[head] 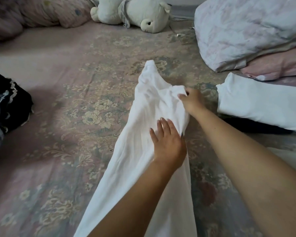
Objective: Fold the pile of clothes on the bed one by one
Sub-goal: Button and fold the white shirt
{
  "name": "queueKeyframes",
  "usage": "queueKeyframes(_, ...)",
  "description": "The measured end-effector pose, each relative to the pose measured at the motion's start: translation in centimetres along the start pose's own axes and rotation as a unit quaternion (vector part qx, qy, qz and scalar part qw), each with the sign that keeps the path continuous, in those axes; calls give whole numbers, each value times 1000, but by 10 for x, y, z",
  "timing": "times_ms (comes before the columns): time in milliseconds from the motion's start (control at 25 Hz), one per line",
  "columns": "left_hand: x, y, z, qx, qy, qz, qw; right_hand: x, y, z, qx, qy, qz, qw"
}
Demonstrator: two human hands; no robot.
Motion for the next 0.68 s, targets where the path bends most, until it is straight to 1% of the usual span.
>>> queueKeyframes(40,-7,7,1,4,1,-21,1000,5,4,3,-11,15,-9,1000)
queueKeyframes(80,-14,8,1,20,-1,-46,999,4,2,6,-5,15,-24,1000)
queueKeyframes(160,-28,-6,-2,84,-20,-102,991,-11,-13,7,49,-11,-73,996)
queueKeyframes(200,-31,-14,-5,111,-41,-130,984,-19,-20,7,64,-16,-90,994)
queueKeyframes(240,-28,-18,-9,123,-61,-146,980,-25,-22,7,61,-17,-92,994)
queueKeyframes(280,-19,-19,-10,111,-79,-153,979,-27,-19,7,46,-17,-87,995)
queueKeyframes(320,-4,-15,-8,80,-94,-141,982,-28,-14,6,31,-14,-84,996)
queueKeyframes(360,15,-10,-6,34,-108,-101,988,-28,-10,6,18,-12,-91,996)
queueKeyframes(440,47,-7,-5,-50,-137,39,989,-22,-6,1,-5,9,-157,987)
queueKeyframes(480,54,-12,-7,-66,-152,104,981,-12,-6,-5,-27,44,-204,978)
queueKeyframes(520,57,-19,-8,-64,-157,137,976,3,-10,-13,-46,92,-234,967)
queueKeyframes(560,59,-25,-6,-64,-158,152,973,15,-21,-21,-34,140,-247,958)
queueKeyframes(600,59,-31,-3,-46,-153,164,974,22,-37,-29,17,178,-258,949)
queueKeyframes(640,61,-32,1,-38,-149,168,974,19,-56,-35,92,198,-274,936)
queueKeyframes(680,63,-31,3,-27,-142,163,976,8,-70,-39,168,191,-301,919)
Point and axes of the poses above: each hand's wrist, its own z-axis towards the middle knuckle, its own y-axis out of the back of the hand, x = y × z, the point moved 9 cm from there along z, towards the middle knuckle, and after that the axes turned 2 degrees about y, right-handed, at the moved point
